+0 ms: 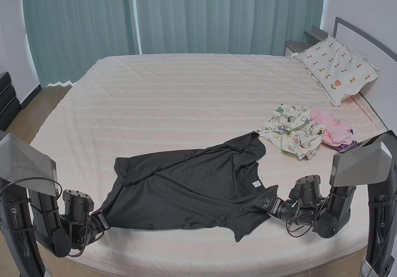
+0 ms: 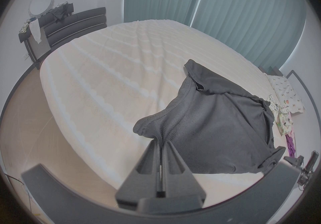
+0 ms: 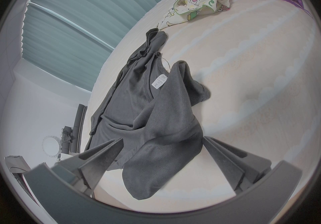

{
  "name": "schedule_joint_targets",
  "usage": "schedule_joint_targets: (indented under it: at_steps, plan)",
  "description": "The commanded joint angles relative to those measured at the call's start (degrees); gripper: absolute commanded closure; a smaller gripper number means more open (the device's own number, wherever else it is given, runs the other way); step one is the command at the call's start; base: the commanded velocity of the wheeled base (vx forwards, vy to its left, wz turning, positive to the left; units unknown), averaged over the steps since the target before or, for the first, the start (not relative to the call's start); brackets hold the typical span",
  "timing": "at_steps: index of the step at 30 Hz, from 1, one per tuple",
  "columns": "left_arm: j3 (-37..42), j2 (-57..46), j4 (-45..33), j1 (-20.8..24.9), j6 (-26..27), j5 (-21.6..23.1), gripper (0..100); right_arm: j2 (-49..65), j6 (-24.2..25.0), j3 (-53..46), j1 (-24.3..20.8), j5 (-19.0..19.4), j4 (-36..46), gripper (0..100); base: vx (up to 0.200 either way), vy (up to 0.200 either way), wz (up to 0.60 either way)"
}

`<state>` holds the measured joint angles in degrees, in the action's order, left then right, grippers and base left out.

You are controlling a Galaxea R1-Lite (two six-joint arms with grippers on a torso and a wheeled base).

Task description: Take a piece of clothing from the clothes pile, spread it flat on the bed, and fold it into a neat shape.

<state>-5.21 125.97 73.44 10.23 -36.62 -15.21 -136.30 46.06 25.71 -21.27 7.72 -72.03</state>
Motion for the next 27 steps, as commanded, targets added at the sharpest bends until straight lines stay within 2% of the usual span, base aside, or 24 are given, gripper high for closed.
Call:
schedule_joint_targets:
  at_steps: [1, 13, 18, 27]
  plan:
    - [0.6, -1.4, 0.0, 0.3, 0.1, 0.1, 100, -0.3, 0.1, 1.1, -0.2, -0.1, 0.8, 0, 0.0, 0.0, 0.0]
    - [0.2, -1.4, 0.4, 0.4, -0.1, 0.2, 100, -0.4, -0.2, 4.4, 0.3, -0.5, 4.9, 0, 0.0, 0.0, 0.0]
    - [0.3, -1.5, 0.4, 0.3, -0.2, 0.2, 100, 0.2, -1.1, 7.5, 0.2, -1.2, 11.3, 0, 0.0, 0.0, 0.0]
    - [0.2, -1.2, 0.4, 0.3, -0.2, 0.3, 100, 0.7, -3.8, 9.0, 3.4, -0.6, 12.1, 0, 0.0, 0.0, 0.0]
